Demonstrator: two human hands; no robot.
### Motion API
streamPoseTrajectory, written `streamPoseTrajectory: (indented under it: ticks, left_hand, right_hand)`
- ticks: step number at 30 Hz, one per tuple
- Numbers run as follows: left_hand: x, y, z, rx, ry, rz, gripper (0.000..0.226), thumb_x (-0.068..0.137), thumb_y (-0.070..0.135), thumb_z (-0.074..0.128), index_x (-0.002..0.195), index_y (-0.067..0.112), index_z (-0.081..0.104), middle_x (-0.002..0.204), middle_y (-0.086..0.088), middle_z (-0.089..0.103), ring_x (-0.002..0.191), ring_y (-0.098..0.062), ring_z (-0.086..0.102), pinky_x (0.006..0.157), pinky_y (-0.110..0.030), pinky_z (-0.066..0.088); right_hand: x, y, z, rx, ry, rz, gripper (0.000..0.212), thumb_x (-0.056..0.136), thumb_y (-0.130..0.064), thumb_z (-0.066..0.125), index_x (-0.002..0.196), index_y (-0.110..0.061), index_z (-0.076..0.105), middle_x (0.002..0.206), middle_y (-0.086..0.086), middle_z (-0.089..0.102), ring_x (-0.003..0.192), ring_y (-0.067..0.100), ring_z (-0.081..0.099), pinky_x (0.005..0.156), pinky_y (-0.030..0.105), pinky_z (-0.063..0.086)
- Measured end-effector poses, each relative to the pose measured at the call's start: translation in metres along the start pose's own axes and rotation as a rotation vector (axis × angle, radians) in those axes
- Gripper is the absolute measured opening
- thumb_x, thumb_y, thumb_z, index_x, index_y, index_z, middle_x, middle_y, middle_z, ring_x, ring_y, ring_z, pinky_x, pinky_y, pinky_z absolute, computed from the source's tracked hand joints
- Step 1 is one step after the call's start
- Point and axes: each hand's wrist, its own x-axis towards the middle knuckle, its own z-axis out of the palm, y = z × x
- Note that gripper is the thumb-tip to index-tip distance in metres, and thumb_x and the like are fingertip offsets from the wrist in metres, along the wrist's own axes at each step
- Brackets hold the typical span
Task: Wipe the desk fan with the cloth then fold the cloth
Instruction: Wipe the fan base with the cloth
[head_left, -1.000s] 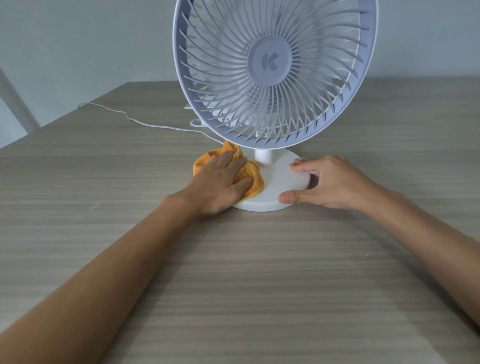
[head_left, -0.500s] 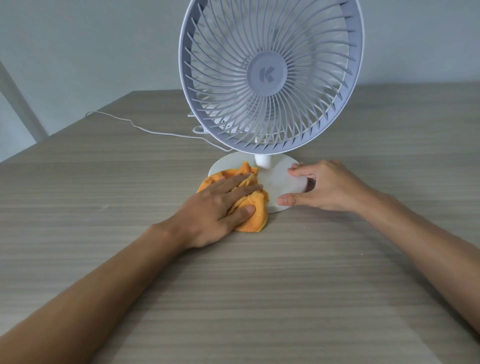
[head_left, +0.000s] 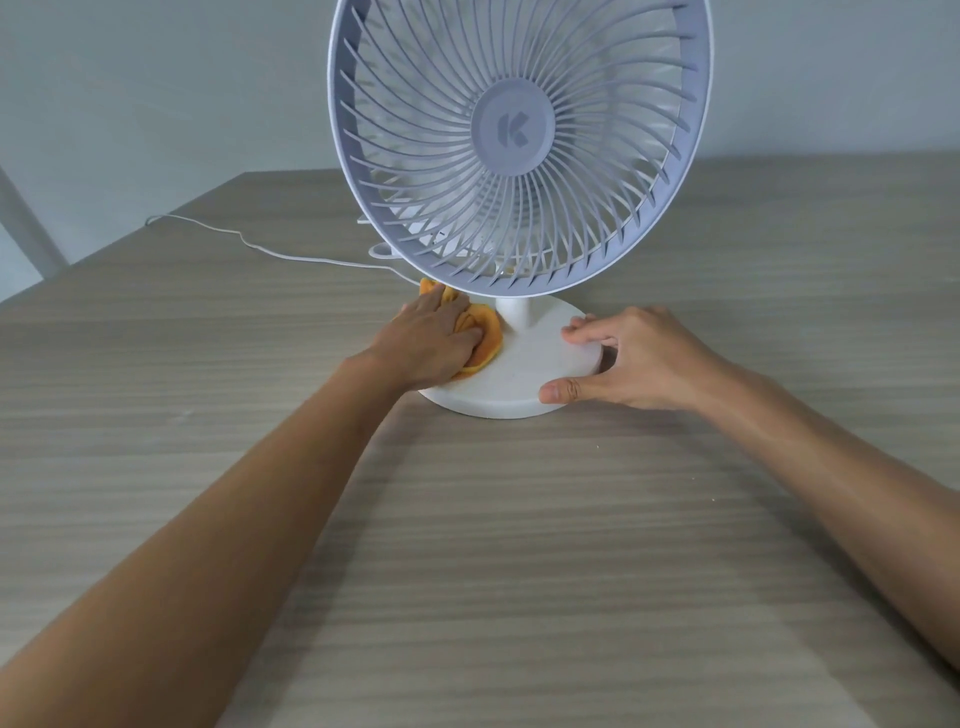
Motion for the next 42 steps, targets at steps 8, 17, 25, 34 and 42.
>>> streamPoseTrajectory:
  ticks: [8, 17, 25, 34, 42]
  left_hand:
    - [-0.023, 0.012, 0.012, 0.084, -0.034, 0.104, 0.071, 0.093, 0.057, 0.023, 0.155, 0.022, 0.014, 0.164, -0.003, 0.001, 0.151, -0.014, -0.006, 0.121, -0.035, -0.004]
    - [-0.063, 0.012, 0.011, 0.074, 0.030, 0.218, 0.065, 0.095, 0.060, 0.029, 0.153, 0.034, 0.017, 0.164, 0.003, 0.005, 0.151, -0.012, 0.000, 0.120, -0.030, -0.003]
    - [-0.087, 0.003, 0.000, 0.089, 0.154, 0.229, 0.052, 0.095, 0.050, 0.033, 0.142, 0.031, 0.045, 0.156, 0.009, 0.035, 0.140, -0.017, 0.038, 0.108, -0.038, 0.037]
    - [-0.086, 0.035, 0.020, -0.180, 0.433, 0.233, 0.032, 0.090, 0.037, 0.058, 0.120, 0.032, 0.065, 0.123, 0.009, 0.067, 0.115, -0.017, 0.060, 0.091, -0.030, 0.044]
    - [-0.071, 0.080, 0.028, -0.188, 0.223, 0.332, 0.067, 0.080, 0.047, 0.072, 0.140, 0.029, 0.047, 0.139, -0.002, 0.053, 0.129, -0.025, 0.048, 0.108, -0.038, 0.037]
  right_hand:
    - [-0.002, 0.000, 0.000, 0.029, -0.008, 0.008, 0.102, 0.046, -0.072, 0.076, 0.131, -0.019, 0.061, 0.144, -0.009, 0.051, 0.133, 0.006, 0.046, 0.114, 0.021, 0.029]
    - [-0.003, 0.002, -0.005, 0.060, -0.051, 0.022, 0.107, 0.041, -0.076, 0.075, 0.131, -0.021, 0.060, 0.145, -0.013, 0.050, 0.133, 0.002, 0.045, 0.115, 0.023, 0.030]
    - [-0.011, 0.002, 0.000, 0.056, -0.022, -0.001, 0.092, 0.057, -0.068, 0.076, 0.134, -0.022, 0.057, 0.151, -0.007, 0.042, 0.138, 0.004, 0.039, 0.103, 0.014, 0.026]
    - [-0.027, 0.001, -0.017, 0.407, 0.179, 0.082, 0.032, 0.075, -0.053, 0.071, 0.099, -0.032, 0.076, 0.100, -0.020, 0.075, 0.100, -0.007, 0.065, 0.100, 0.031, 0.050]
    - [-0.043, 0.002, -0.019, 0.394, 0.368, 0.070, 0.013, 0.086, -0.035, 0.067, 0.083, -0.025, 0.076, 0.078, -0.011, 0.076, 0.080, -0.003, 0.069, 0.079, 0.009, 0.050]
